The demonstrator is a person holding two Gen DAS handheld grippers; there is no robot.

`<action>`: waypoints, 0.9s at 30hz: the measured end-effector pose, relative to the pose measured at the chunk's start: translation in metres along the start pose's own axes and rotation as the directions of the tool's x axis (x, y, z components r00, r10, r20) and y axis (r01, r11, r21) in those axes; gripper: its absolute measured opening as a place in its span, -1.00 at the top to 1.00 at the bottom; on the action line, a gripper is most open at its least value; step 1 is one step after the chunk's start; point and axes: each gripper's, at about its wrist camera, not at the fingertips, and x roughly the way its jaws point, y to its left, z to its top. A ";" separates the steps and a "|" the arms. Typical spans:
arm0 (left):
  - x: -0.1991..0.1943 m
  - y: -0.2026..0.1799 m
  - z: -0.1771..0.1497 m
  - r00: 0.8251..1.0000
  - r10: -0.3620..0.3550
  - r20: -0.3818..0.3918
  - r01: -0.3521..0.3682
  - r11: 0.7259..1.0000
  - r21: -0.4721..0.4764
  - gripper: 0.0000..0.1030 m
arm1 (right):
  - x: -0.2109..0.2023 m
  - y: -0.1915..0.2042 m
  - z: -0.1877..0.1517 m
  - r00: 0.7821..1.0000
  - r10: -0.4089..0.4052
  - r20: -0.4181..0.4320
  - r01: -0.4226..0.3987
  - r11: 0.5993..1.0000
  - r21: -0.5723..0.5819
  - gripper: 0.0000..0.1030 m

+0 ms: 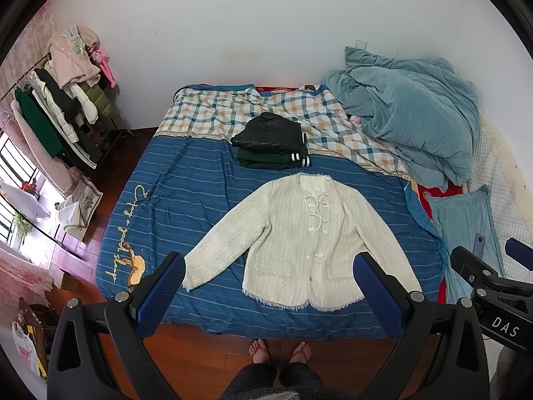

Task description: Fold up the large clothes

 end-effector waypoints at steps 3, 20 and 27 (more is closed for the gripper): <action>0.000 0.000 0.000 1.000 -0.003 0.000 0.003 1.000 0.001 -1.00 | -0.005 0.004 0.006 1.000 -0.001 0.002 0.001 1.000 -0.006 -1.00; 0.020 0.012 0.013 0.997 0.016 0.081 -0.018 0.999 0.031 -1.00 | 0.013 -0.007 0.006 1.000 0.005 -0.003 -0.004 0.998 0.070 -1.00; 0.128 0.005 0.029 0.987 0.122 0.107 -0.128 0.990 0.054 -1.00 | 0.127 -0.084 -0.012 0.996 -0.055 -0.067 0.073 0.946 0.315 -1.00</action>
